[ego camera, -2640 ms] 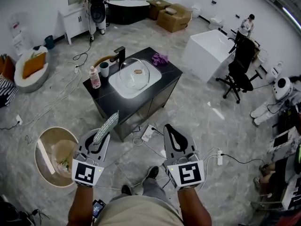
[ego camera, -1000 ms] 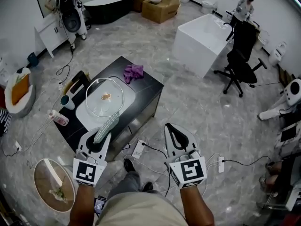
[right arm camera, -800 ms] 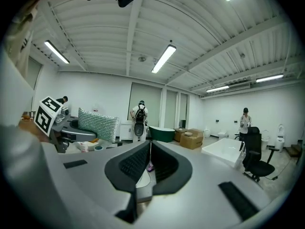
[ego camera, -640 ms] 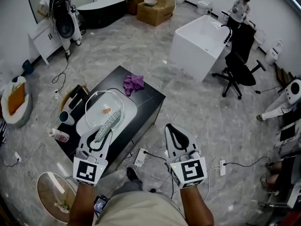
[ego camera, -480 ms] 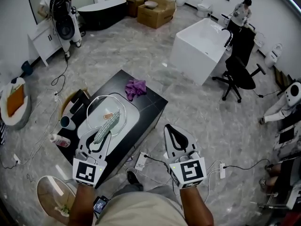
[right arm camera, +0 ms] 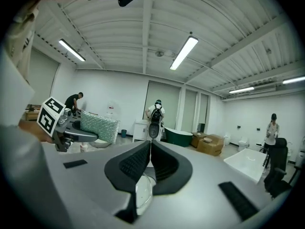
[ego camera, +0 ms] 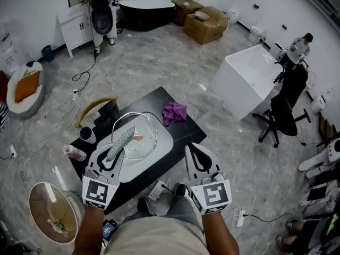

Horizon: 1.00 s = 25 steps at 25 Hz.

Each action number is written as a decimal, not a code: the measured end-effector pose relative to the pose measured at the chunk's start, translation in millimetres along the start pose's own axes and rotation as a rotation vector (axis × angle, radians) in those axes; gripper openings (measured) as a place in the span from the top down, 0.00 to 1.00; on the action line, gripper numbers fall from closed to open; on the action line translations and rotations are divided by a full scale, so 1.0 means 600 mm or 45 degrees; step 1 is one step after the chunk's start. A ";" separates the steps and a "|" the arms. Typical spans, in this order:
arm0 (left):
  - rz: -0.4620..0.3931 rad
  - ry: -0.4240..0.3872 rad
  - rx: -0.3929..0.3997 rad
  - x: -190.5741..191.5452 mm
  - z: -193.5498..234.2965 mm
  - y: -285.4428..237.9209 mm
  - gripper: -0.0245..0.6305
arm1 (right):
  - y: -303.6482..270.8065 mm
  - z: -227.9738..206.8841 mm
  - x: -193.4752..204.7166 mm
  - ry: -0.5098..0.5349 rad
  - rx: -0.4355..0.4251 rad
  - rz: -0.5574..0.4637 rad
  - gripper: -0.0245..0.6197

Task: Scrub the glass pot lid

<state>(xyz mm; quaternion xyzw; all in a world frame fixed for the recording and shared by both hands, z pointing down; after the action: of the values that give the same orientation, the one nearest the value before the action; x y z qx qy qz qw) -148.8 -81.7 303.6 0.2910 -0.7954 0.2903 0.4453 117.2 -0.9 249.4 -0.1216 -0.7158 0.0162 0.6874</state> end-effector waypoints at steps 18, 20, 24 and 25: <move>0.673 0.035 -0.328 0.247 0.015 -0.230 0.83 | -0.280 -0.172 0.120 0.014 -0.415 0.263 0.92; 0.743 0.016 -0.311 0.292 0.005 -0.271 0.83 | -0.285 -0.197 0.162 0.008 -0.408 0.312 0.92; 0.886 -0.029 -0.248 0.351 0.008 -0.329 0.83 | -0.279 -0.229 0.199 -0.027 -0.366 0.423 0.92; 0.926 -0.050 -0.232 0.362 0.014 -0.341 0.83 | -0.278 -0.235 0.201 -0.037 -0.352 0.447 0.92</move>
<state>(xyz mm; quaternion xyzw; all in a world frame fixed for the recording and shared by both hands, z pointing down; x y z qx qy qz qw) -99.8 -267.3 531.9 -0.0456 -0.8778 0.3518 0.3218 227.9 -159.2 407.2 -0.3370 -0.6890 0.0391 0.6405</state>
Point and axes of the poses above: the fingertips, and each gripper's own axes: y backward along the fingers, z to its left, x out of its underside, the point moved 8 cm from there along y, backward along the fingers, and after that the axes turned 13 degrees about -y, right-handed, at the moved point
